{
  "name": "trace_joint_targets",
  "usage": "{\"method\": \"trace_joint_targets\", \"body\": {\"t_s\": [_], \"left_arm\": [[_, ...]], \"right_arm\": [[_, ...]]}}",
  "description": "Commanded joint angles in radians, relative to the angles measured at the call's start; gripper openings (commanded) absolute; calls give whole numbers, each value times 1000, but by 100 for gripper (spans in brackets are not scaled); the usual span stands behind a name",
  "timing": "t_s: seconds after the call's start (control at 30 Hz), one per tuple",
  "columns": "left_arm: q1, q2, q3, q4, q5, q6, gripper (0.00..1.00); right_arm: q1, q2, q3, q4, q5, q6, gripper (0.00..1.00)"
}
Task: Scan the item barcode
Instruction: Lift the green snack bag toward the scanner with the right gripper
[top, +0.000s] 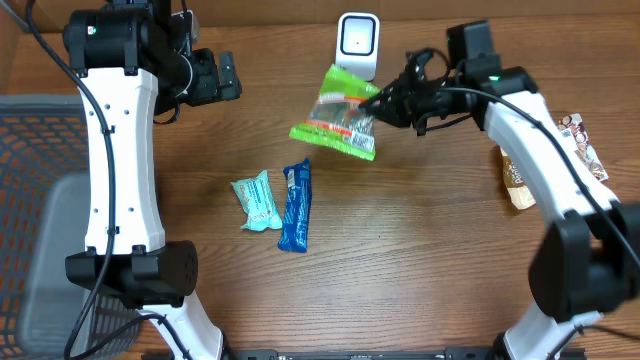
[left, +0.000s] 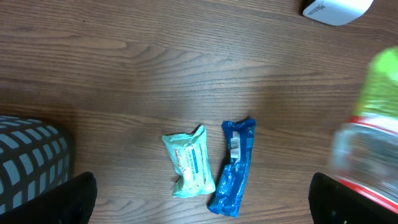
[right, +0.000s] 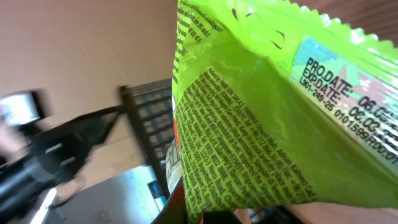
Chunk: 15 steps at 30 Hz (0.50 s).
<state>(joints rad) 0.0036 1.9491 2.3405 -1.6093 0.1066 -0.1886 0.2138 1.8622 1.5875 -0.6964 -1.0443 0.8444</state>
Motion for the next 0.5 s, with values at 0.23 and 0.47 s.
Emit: {"method": "trace_joint_targets", "body": {"t_s": [0.23, 0.47], "left_arm": [[-4, 0, 18, -2, -6, -14, 100], [-4, 0, 18, -2, -6, -14, 99]], "right_arm": [[-34, -222, 31, 158, -56, 314, 4], [-90, -248, 31, 172, -53, 361, 4]]}}
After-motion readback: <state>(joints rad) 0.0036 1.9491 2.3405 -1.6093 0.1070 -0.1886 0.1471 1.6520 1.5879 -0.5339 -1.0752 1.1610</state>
